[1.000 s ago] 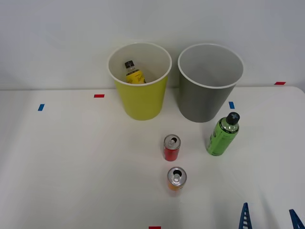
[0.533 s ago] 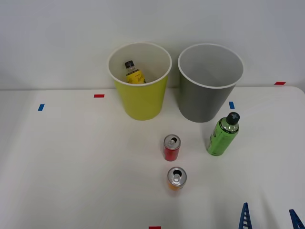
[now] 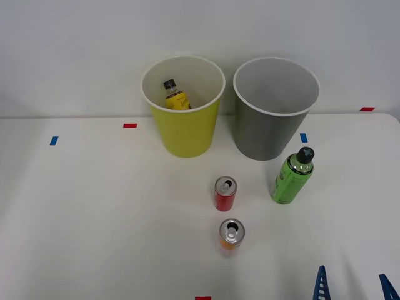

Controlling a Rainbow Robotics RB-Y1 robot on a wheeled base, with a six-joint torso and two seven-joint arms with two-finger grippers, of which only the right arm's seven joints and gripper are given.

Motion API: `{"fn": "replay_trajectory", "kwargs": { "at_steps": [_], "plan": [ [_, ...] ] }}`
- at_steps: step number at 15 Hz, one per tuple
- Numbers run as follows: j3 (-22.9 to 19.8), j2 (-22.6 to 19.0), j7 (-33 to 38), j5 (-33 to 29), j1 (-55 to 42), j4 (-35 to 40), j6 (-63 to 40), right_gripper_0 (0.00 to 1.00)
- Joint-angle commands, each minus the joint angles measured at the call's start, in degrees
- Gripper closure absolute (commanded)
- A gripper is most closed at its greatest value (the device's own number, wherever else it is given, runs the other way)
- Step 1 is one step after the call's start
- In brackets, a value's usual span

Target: Put cans in the gray bin, plastic bottles in the light green bin

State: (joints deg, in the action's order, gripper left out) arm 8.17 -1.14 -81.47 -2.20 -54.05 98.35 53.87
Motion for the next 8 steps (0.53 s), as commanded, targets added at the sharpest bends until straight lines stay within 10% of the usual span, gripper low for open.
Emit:
{"fn": "replay_trajectory", "kwargs": {
  "at_steps": [1, 8],
  "plan": [
    [0.00, 0.00, 0.00, 0.00, 0.00, 0.00, 0.00, 0.00],
    [0.00, 0.00, 0.00, 0.00, 0.00, 0.00, 0.00, 0.00]
  ]
}}
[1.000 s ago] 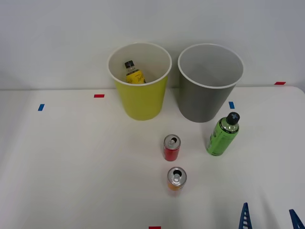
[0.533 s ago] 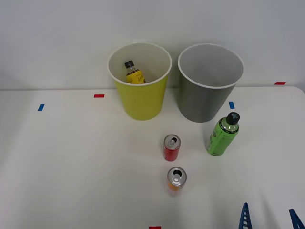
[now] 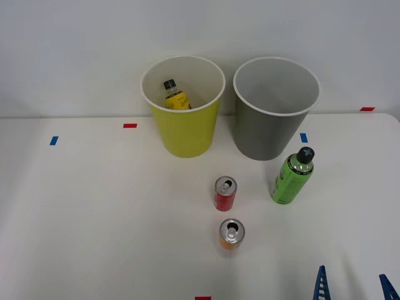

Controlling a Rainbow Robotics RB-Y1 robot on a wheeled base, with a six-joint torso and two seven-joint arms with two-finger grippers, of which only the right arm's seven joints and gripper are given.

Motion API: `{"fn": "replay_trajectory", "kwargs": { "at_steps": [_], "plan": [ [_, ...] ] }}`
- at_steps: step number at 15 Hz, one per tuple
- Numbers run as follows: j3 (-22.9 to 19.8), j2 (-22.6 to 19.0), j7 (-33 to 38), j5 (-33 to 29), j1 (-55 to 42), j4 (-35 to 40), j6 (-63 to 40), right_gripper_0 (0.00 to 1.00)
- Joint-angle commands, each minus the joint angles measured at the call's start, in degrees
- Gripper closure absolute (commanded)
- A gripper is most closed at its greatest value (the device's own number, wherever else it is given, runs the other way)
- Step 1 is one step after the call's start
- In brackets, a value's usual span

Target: Put cans in the gray bin, plastic bottles in the light green bin

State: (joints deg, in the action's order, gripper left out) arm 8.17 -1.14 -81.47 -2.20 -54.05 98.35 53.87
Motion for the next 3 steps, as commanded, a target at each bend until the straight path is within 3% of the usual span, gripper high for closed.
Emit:
{"fn": "replay_trajectory", "kwargs": {
  "at_steps": [1, 3],
  "plan": [
    [0.00, 0.00, 0.00, 0.00, 0.00, 0.00, 0.00, 0.00],
    [0.00, 0.00, 0.00, 0.00, 0.00, 0.00, 0.00, 0.00]
  ]
}}
